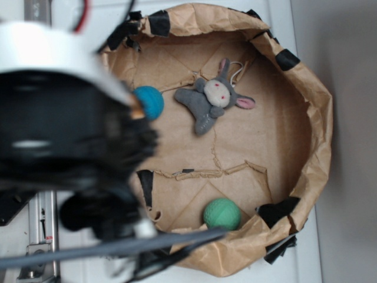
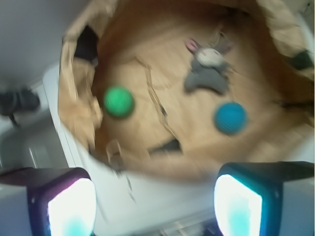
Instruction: Grab the green ball.
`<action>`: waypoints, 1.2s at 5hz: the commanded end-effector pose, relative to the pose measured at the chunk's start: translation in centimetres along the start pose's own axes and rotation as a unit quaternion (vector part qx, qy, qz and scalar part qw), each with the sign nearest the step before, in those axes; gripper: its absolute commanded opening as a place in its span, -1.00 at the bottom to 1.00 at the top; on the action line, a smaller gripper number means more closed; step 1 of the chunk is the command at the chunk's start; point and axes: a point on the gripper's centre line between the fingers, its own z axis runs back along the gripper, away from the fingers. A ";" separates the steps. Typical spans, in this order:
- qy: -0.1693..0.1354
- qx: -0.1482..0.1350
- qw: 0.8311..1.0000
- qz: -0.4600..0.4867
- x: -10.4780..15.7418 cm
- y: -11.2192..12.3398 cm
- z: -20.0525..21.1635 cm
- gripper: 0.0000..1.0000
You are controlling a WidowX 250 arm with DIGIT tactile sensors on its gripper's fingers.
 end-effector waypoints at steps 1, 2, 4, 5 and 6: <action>0.025 -0.030 0.986 0.163 6.9 0.2 -5.9 1.00; 0.097 -0.058 0.975 0.189 5.6 -1.6 -9.6 1.00; 0.128 -0.064 0.977 0.158 1.9 -5.1 -13.4 1.00; 0.088 -0.064 0.987 0.119 2.6 -4.7 -15.6 1.00; 0.086 -0.078 0.984 0.139 2.7 -3.6 -16.6 -1.00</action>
